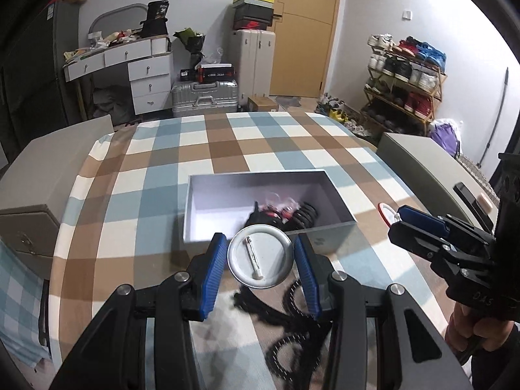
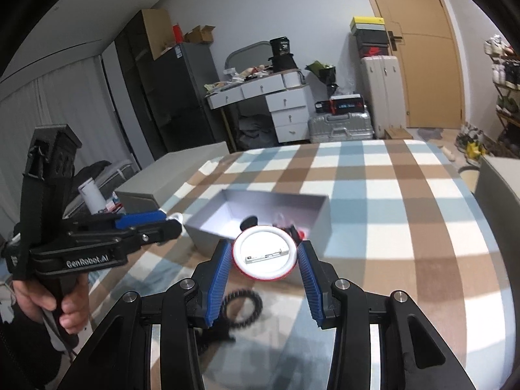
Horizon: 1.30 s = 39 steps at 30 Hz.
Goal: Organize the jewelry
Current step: 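Carry both badge pins into the grey box and open both tools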
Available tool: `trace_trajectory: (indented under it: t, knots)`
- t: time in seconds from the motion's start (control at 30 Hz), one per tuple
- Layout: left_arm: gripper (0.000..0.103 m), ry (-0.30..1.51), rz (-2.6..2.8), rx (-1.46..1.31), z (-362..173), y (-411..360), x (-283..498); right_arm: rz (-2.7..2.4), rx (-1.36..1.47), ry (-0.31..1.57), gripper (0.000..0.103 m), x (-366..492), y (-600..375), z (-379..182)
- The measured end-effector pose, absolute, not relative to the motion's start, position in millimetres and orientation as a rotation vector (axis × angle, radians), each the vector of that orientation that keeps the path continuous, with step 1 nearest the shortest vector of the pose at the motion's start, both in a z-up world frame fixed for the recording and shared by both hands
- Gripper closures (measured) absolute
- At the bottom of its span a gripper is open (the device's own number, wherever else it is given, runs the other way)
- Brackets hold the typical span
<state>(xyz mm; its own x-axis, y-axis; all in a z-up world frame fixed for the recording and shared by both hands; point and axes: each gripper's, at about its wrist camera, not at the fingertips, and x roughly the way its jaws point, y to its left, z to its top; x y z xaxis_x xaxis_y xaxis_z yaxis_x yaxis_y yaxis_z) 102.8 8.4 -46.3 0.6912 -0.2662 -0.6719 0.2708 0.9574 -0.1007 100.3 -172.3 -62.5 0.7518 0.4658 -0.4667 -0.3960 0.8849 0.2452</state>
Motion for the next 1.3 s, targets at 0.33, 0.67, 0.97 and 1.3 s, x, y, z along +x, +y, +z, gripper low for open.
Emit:
trace_trajectory:
  t: [0.33, 0.67, 0.97, 1.3]
  knots:
    - [0.066, 0.755, -0.304, -0.043, -49, 19, 135, 0.512, 0.09, 0.534, 0.062, 145, -148, -51]
    - [0.066, 0.782, -0.33, -0.051, -66, 17, 165, 0.485, 0.098, 0.598, 0.062, 187, -138, -67]
    - [0.066, 0.798, -0.337, -0.084, -72, 17, 173, 0.46, 0.065, 0.643, 0.061, 202, -131, -83]
    - [0.066, 0.813, -0.325, -0.109, -76, 19, 178, 0.464, 0.073, 0.649, 0.059, 206, -129, -88]
